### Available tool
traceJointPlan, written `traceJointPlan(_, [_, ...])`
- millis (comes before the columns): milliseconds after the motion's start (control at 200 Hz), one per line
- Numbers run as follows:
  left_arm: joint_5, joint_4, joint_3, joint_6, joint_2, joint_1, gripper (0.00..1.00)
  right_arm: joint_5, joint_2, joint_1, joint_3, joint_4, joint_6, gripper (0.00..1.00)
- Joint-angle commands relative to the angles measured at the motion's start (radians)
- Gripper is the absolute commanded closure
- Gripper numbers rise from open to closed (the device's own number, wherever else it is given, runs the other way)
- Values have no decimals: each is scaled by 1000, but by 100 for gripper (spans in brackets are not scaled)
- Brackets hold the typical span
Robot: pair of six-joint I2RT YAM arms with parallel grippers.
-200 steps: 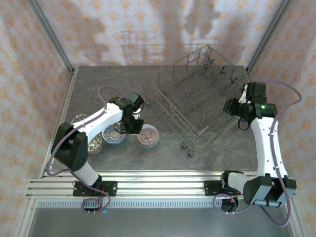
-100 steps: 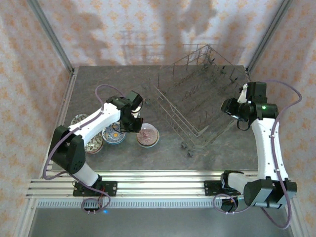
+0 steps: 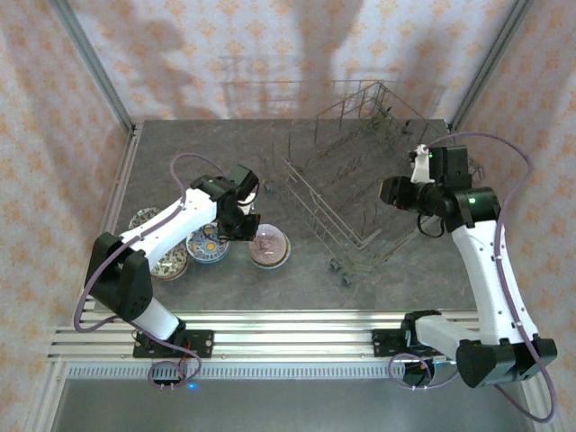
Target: Load the bowls into the dish rack
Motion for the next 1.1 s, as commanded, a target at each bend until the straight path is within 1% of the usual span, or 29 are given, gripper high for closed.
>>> traceJointPlan(0, [1, -7, 29, -10, 15, 5, 100, 22, -4, 29, 17, 15, -13, 55])
traceJointPlan(210, [-34, -33, 64, -15, 39, -9, 100, 48, 3, 51, -20, 29, -6, 55])
traceJointPlan(370, [-63, -52, 86, -12, 39, -27, 100, 30, -6, 54, -37, 49, -3, 55])
traceJointPlan(566, [-48, -53, 89, -18, 13, -26, 100, 13, -7, 60, -40, 46, -15, 55])
traceJointPlan(766, [-10, -39, 77, -34, 26, -25, 100, 1, 6, 71, -53, 59, -16, 55])
traceJointPlan(836, [-11, -44, 80, -37, 41, -24, 100, -2, 8, 72, -55, 63, -15, 55])
traceJointPlan(956, [-43, -63, 95, -41, 40, -27, 100, -11, 3, 84, -52, 60, -20, 55])
traceJointPlan(1096, [-40, -66, 98, -42, 18, -24, 100, -21, -27, 124, -46, 62, -33, 55])
